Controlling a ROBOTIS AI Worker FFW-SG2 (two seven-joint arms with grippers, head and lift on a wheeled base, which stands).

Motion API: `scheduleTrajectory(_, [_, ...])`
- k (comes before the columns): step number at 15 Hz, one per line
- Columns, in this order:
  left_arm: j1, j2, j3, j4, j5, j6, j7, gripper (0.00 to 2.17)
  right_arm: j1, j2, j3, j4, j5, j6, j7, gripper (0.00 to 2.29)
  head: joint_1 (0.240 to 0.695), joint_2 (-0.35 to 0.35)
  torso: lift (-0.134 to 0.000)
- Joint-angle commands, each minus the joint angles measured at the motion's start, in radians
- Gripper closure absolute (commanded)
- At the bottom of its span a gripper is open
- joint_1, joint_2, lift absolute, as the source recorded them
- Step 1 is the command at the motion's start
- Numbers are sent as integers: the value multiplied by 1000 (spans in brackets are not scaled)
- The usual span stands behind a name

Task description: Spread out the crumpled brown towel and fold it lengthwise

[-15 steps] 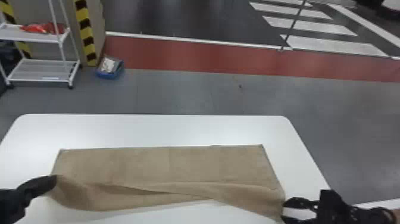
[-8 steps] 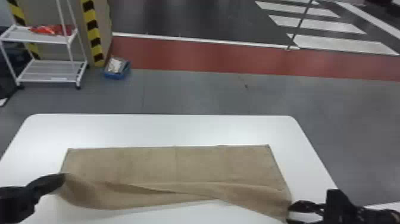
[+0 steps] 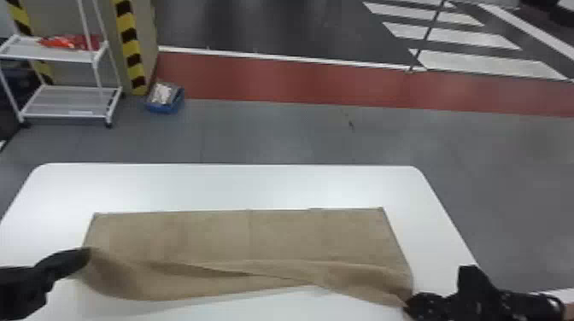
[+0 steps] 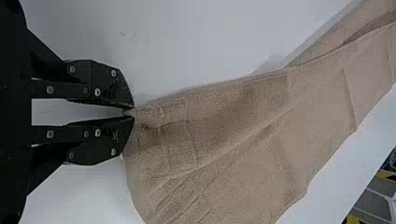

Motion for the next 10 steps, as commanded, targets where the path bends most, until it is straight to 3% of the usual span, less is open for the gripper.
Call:
scheduleTrajectory(1, [4, 1, 3, -3, 0, 0, 0, 1393, -1, 0, -10, -12, -15, 3, 8, 1372, 695, -199, 0])
scheduleTrajectory(2, [5, 1, 3, -5, 0, 0, 0, 1393, 1, 0, -16, -20, -23, 6, 15, 1470, 695, -198, 0])
scheduleTrajectory(5, [8, -1, 5, -18, 0, 3, -2, 1393, 16, 8, -73, -94, -84, 34, 61, 1477, 695, -199, 0])
scheduleTrajectory(10, [18, 2, 24, -80, 0, 34, -11, 1393, 7, 16, -251, -233, -247, 135, 152, 1477, 695, -225, 0])
